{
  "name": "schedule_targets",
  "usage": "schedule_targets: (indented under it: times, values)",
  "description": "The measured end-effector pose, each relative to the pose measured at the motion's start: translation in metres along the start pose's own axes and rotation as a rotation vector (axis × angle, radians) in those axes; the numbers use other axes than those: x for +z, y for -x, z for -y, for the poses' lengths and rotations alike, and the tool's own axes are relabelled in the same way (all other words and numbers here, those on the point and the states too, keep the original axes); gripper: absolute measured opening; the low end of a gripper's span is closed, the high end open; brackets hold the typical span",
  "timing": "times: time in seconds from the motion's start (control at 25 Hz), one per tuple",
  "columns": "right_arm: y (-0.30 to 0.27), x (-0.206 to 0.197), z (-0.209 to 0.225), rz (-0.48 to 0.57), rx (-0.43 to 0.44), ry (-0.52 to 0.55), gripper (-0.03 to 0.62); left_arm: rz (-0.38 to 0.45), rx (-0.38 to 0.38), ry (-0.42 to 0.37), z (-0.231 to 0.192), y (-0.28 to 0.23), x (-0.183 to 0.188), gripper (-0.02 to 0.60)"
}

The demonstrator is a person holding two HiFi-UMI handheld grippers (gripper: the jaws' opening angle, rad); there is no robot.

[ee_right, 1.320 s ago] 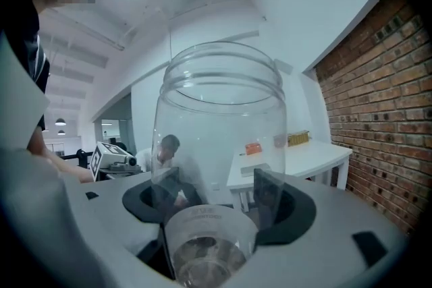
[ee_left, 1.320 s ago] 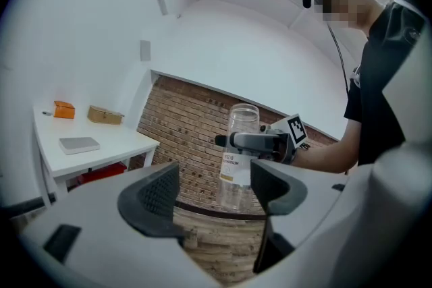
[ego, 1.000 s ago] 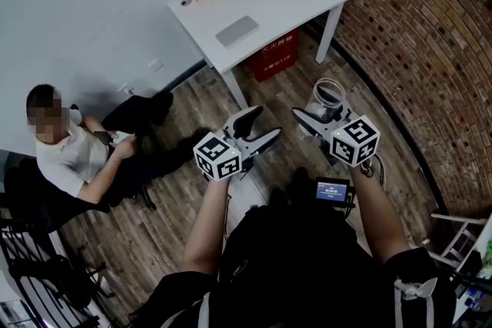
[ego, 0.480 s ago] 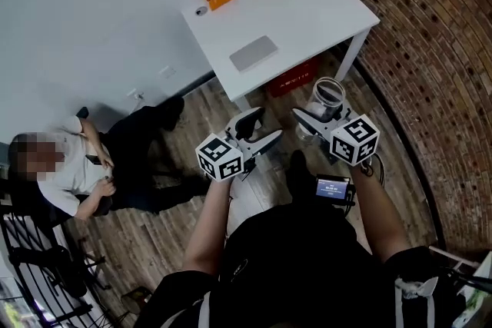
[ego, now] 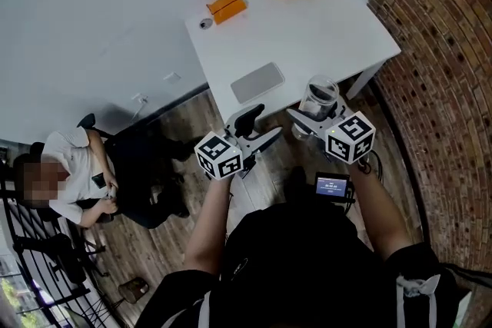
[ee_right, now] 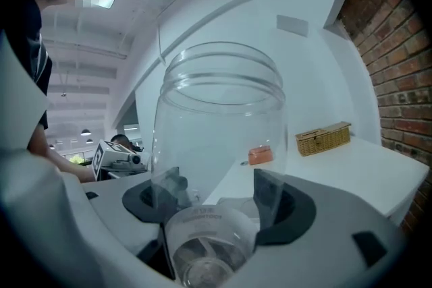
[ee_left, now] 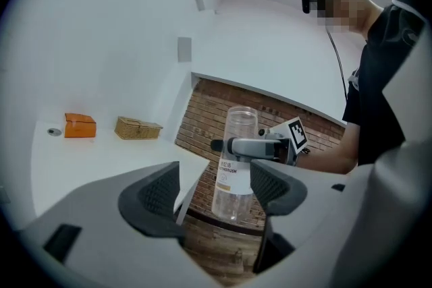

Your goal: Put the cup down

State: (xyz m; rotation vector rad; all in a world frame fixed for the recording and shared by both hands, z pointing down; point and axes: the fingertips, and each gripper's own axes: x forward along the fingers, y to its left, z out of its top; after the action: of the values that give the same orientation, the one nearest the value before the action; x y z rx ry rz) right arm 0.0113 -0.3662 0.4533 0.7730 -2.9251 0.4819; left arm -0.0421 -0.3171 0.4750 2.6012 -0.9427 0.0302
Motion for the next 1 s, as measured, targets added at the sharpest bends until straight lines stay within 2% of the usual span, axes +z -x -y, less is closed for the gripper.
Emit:
schedule_targets:
  times: [0.2, 0.44, 1.0]
  values:
    - [-0.027, 0.007, 0.030, -0.015, 0.039, -0.008, 0.360, 0.006, 0.037, 0.016, -0.030, -0.017, 0.012, 0.334]
    - [-0.049, 0.006, 0.036, -0.038, 0.060, -0.016, 0.360, 0.008, 0.062, 0.035, -0.050, -0.014, 0.015, 0.333]
    - [-0.074, 0.026, 0.014, -0.020, -0.003, 0.031, 0.360, 0.012, -0.004, 0.011, -0.070, 0.014, 0.026, 0.333]
